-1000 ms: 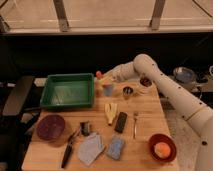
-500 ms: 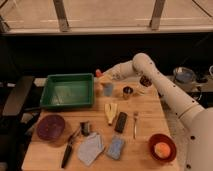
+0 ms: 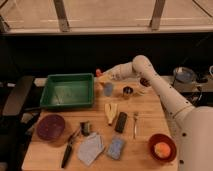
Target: Place pepper in plastic cup
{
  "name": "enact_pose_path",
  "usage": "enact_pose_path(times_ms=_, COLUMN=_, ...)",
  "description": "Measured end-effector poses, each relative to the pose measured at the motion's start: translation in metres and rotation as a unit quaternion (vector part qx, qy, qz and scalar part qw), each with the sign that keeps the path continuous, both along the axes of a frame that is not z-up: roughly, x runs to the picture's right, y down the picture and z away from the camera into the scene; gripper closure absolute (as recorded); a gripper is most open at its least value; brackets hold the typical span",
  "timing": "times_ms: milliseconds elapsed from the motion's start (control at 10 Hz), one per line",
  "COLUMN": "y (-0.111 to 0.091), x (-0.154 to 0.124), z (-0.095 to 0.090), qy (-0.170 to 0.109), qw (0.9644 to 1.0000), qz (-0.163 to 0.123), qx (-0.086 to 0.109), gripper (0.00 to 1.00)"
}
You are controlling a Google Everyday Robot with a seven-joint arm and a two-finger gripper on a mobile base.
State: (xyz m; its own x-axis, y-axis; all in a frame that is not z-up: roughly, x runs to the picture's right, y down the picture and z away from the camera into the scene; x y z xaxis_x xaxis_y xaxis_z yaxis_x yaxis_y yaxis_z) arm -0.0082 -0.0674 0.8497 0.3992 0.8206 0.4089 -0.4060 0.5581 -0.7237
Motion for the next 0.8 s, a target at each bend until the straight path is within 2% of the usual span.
enact_pose_path(times_ms=600, y=-0.007, x=0.015, z=0.025, qy=-0.007, qw=0.9988, qz=0.048, qx=0.004, gripper=0.25)
enact_pose_path(times_ms=700, y=-0.008, x=0.021, z=0.029, qy=-0.006, qw=0.9983, qz=0.057, qx=0.003, gripper=0.20)
enact_pose_path(times_ms=800, y=-0.008, x=0.025, z=0.031, qy=-0.005, qw=0.9980, qz=0.062, qx=0.002, gripper=0.20)
